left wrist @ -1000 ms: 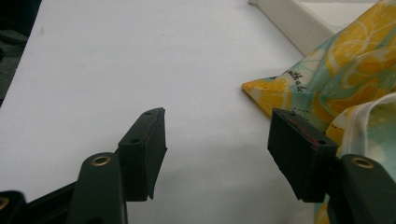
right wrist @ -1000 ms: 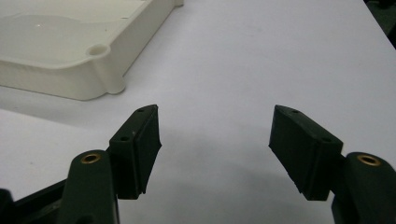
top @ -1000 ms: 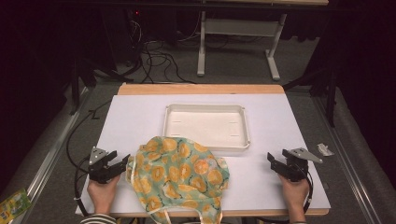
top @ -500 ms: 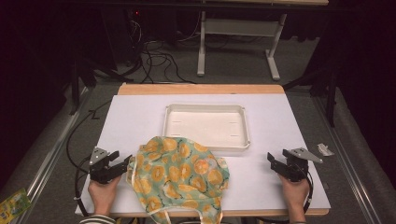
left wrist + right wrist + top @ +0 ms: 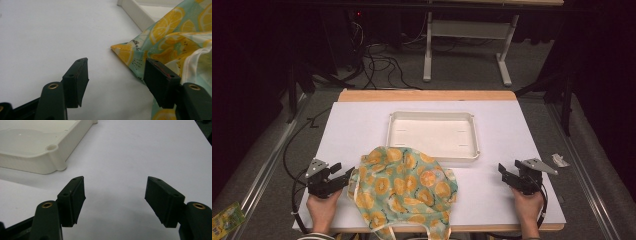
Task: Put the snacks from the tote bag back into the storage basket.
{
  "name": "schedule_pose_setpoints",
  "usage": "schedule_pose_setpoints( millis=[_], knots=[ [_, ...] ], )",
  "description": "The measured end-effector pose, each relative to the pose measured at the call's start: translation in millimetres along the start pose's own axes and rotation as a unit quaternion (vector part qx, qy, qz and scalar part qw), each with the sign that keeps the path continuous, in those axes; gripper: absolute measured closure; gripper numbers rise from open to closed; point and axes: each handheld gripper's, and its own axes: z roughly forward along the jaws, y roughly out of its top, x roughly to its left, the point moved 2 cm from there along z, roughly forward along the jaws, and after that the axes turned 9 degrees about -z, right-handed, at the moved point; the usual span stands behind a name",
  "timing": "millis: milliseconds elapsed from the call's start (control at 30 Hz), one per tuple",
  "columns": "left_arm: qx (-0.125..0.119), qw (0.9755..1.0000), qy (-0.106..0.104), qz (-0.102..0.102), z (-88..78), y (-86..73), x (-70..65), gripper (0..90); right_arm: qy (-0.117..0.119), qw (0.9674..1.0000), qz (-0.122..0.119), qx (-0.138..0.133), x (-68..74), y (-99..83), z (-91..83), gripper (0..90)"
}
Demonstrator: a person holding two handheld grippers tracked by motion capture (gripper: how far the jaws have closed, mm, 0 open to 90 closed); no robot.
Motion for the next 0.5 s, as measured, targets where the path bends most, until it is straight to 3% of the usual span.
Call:
schedule_pose_setpoints(
  millis=[233,500],
  knots=[
    [-0.004,1.0000,-0.003,-0.002,1.7,-0.2,-1.2,37.3,0.003,1.0000,0.004,-0.003,-0.3,-0.2,-0.9,34.2],
    [-0.015,0.9996,-0.023,0.008,-14.5,2.7,-9.8,36.1,0.002,1.0000,0.004,-0.004,-0.4,-0.2,-0.5,33.5]
  ],
)
